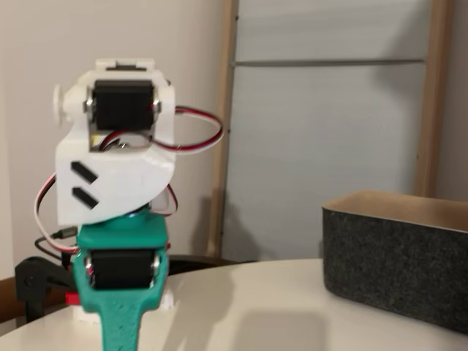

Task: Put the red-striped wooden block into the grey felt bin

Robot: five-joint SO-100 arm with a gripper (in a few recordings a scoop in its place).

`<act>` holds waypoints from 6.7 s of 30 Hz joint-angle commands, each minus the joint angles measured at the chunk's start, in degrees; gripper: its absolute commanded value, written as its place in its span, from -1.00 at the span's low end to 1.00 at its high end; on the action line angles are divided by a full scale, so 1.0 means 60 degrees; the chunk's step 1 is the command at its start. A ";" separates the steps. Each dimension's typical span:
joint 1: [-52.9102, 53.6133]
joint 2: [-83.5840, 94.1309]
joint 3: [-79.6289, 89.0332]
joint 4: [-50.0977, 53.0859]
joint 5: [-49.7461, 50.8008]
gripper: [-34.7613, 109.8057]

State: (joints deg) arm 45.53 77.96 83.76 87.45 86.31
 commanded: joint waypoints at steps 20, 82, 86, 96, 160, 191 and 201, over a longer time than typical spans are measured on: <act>-0.0249 -0.0513 0.0937 0.0117 -0.0923 0.10; -0.0073 -0.2212 0.0776 -0.2490 -0.1201 -0.24; -0.0132 -0.2241 0.0776 -0.2490 -0.1187 -0.27; -0.0176 -0.2271 0.0776 -0.2505 -0.1245 -0.36; -0.0527 0.3721 -0.0337 -0.2769 -0.0937 -0.44; -0.8042 0.5874 -0.0366 -0.2944 -0.3457 -0.45; -1.1353 0.5728 -0.0352 -0.2944 -0.5435 -0.46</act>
State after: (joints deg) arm -17.84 109.86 83.50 70.05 56.25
